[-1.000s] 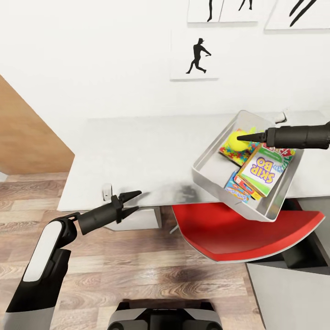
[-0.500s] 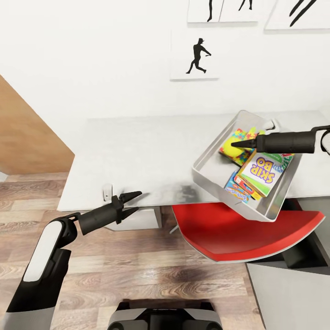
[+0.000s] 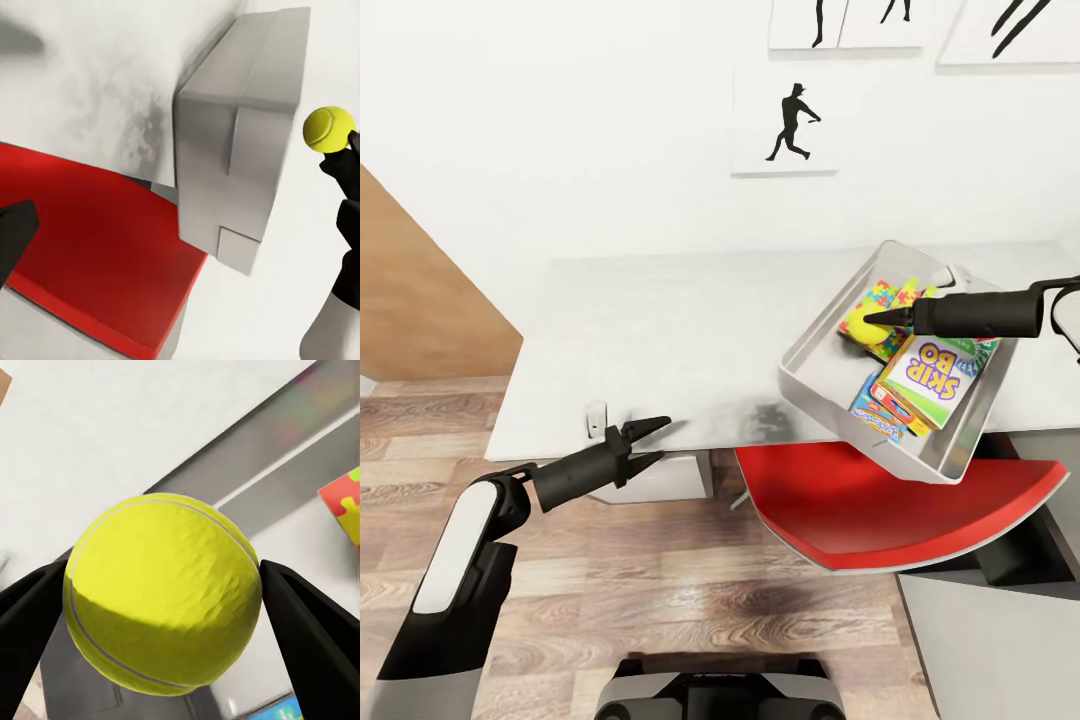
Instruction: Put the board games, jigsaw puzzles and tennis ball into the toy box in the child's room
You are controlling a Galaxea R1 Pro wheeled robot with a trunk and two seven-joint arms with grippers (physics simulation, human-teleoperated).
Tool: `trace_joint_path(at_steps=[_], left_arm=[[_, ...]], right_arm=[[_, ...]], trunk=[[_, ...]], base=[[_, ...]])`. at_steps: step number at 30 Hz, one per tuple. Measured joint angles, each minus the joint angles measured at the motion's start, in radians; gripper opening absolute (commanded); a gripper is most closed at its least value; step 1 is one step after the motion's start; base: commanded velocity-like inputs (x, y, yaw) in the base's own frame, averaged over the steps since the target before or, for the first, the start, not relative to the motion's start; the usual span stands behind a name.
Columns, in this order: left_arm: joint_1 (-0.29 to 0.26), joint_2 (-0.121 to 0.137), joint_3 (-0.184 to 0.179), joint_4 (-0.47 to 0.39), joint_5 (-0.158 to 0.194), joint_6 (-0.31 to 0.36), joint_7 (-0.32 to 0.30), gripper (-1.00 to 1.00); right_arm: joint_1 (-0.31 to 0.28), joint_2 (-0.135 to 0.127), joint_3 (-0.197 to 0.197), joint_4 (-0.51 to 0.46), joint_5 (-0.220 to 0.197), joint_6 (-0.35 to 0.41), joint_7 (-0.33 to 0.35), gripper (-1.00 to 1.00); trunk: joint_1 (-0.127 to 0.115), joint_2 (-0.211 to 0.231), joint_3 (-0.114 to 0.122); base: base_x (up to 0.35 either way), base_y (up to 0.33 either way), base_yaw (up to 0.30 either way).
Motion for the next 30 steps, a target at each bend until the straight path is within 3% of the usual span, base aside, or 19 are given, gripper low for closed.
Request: trace_joint_path(at_steps=[6,12,17,18,24,30], left_arm=[[-0.021,-0.016,-0.019,0.0,0.003,0.0,-0.001,1.0],[-0.105,-0.044,-0.049,0.0,0.033,0.001,0.042,1.0],[-0.2,-0.054,-0.06,0.0,0.09,-0.001,0.199,1.0],[-0.2,-0.054,-0.06,0.0,0.09,-0.001,0.201,1.0],[-0.272,-0.062,-0.075,0.0,0.182,-0.006,0.423,1.0],[-0.29,-0.066,-0.082,0.0,0.215,-0.009,0.525,1.0]], right_arm=[[0.007,0.001,0.001,0.0,0.0,0.0,-0.004,-1.0],[0.02,0.001,0.0,0.0,0.001,0.0,-0.006,-1.0],[0.024,0.0,0.0,0.0,0.001,0.0,-0.006,-1.0],[0.024,0.0,0.0,0.0,0.001,0.0,-0.006,-1.0],[0.025,-0.001,-0.001,-0.001,0.002,0.0,-0.006,-1.0],[0.025,-0.004,-0.001,-0.003,0.001,0.0,-0.007,-1.0]], trunk=[[0.0,0.0,0.0],[0.0,0.0,-0.001],[0.0,0.0,-0.002],[0.0,0.0,-0.003],[0.0,0.0,-0.007],[0.0,0.0,-0.013]], base=[[0.0,0.0,0.0],[0.0,0.0,0.0],[0.0,0.0,0.0],[0.0,0.0,0.0],[0.0,0.0,0.0],[0.0,0.0,0.0]])
